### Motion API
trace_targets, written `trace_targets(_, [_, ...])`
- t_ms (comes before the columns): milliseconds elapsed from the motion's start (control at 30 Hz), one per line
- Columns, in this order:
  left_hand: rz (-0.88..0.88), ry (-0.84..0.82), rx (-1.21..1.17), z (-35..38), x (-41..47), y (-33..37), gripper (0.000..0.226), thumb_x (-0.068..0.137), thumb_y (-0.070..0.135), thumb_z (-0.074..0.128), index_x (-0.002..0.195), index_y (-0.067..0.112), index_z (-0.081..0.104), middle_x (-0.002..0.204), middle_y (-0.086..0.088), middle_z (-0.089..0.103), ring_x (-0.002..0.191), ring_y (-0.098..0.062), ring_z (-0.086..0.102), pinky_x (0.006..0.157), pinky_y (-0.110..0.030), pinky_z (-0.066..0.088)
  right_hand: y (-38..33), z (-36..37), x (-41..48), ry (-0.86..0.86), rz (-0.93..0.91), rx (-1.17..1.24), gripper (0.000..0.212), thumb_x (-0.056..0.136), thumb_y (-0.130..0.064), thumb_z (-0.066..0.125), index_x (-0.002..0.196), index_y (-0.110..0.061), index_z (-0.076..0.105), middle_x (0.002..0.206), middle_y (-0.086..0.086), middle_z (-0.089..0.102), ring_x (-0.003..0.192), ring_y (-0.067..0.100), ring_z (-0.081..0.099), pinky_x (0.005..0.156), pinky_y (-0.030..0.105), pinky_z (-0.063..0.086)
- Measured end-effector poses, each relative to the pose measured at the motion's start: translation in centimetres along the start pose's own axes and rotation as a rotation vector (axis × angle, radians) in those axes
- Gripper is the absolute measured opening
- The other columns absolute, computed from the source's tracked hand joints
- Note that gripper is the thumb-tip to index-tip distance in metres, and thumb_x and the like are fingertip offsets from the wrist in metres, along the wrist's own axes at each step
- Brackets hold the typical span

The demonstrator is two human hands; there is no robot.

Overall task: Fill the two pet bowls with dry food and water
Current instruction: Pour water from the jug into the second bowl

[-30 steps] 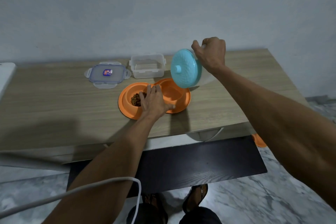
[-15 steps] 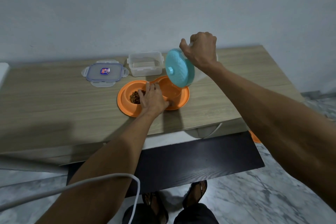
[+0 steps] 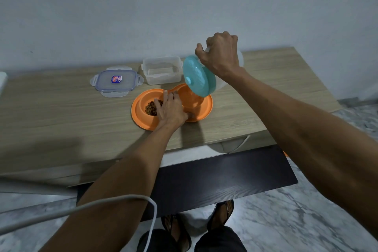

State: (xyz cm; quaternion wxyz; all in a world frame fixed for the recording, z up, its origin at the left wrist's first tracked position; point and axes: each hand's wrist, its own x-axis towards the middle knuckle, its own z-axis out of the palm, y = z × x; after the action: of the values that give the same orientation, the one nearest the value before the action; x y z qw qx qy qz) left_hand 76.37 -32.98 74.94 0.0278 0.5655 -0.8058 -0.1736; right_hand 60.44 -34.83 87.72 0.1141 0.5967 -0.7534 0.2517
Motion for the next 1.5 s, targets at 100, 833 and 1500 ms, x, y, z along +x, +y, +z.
trace_targets(100, [-0.004, -0.002, -0.004, -0.1, -0.1, 0.0, 0.105, 0.072, 0.053, 0.077, 0.151, 0.007, 0.025, 0.156, -0.009, 0.032, 0.151, -0.027, 0.011, 0.117, -0.06, 0.008, -0.2, -0.2, 0.0, -0.002, -0.01, -0.019, 0.046, 0.092, -0.038, 0.046, 0.062, -0.005, 0.056, 0.062, 0.006, 0.05, 0.073, 0.022, 0.045, 0.084, 0.037, 0.037])
trace_targets(833, [-0.02, -0.027, -0.025, -0.3, -0.1, 0.2, 0.1, 0.075, 0.045, 0.078, 0.15, 0.006, 0.026, 0.155, -0.01, 0.033, 0.151, -0.028, 0.009, 0.118, -0.061, 0.006, -0.9, -0.3, -0.4, -0.043, -0.069, -0.086, 0.044, 0.095, -0.039, 0.044, 0.07, -0.007, 0.059, 0.07, 0.006, 0.052, 0.078, 0.02, 0.044, 0.088, 0.037, 0.035])
trace_targets(1500, [-0.032, -0.045, -0.004, -0.7, -0.4, 0.5, 0.112, 0.069, 0.062, 0.075, 0.153, 0.009, 0.021, 0.158, -0.01, 0.028, 0.151, -0.027, 0.008, 0.118, -0.06, 0.005, -2.4, 0.0, -1.2, -0.058, -0.256, -0.121, 0.04, 0.094, -0.036, 0.047, 0.064, -0.009, 0.047, 0.066, 0.006, 0.043, 0.073, 0.023, 0.038, 0.079, 0.041, 0.033])
